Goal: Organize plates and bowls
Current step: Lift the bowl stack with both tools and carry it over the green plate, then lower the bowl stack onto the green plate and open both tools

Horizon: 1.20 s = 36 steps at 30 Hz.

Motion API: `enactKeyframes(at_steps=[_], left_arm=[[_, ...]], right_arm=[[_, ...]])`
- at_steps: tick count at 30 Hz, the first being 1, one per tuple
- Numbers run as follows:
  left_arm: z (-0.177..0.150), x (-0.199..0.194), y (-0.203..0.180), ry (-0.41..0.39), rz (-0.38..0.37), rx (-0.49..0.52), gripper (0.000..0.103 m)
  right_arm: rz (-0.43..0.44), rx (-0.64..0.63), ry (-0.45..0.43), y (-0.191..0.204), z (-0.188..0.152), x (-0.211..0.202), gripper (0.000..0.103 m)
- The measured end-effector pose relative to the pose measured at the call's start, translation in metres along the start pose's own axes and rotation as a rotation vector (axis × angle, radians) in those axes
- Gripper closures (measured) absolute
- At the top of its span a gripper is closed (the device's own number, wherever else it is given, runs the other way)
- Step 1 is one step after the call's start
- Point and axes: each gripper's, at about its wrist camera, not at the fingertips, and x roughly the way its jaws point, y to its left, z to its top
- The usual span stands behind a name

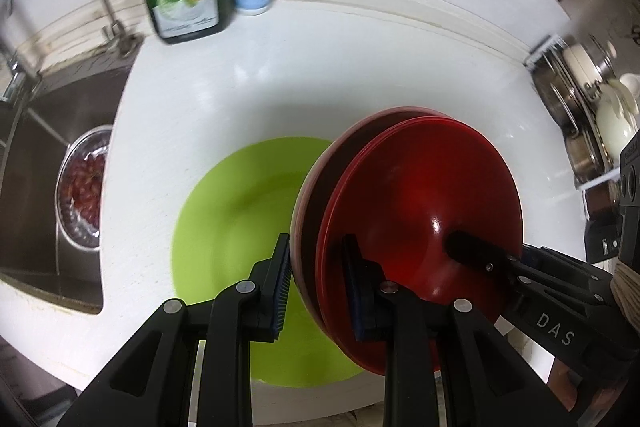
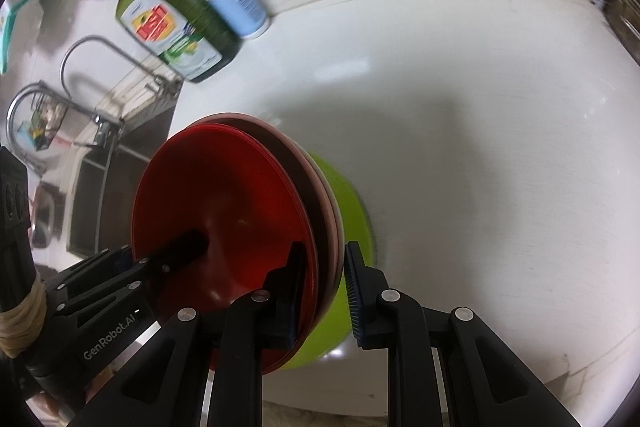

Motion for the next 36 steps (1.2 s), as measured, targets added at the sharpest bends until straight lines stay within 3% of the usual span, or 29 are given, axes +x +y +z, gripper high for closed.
enactKeyframes(at_steps=[16,36], left_arm=[[-0.011,0.025,0.043,0.079,0.02,-0.083,0.078],[-0.012,0.036,0.046,0.111,-0.004,-0.104,0.078]], right_arm=[[0.001,-0.027,0.116,0.021,-0.004,0.041,0.082],[-0.018,-0.054,0.138,0.024,-0.003,0.05,0.079]])
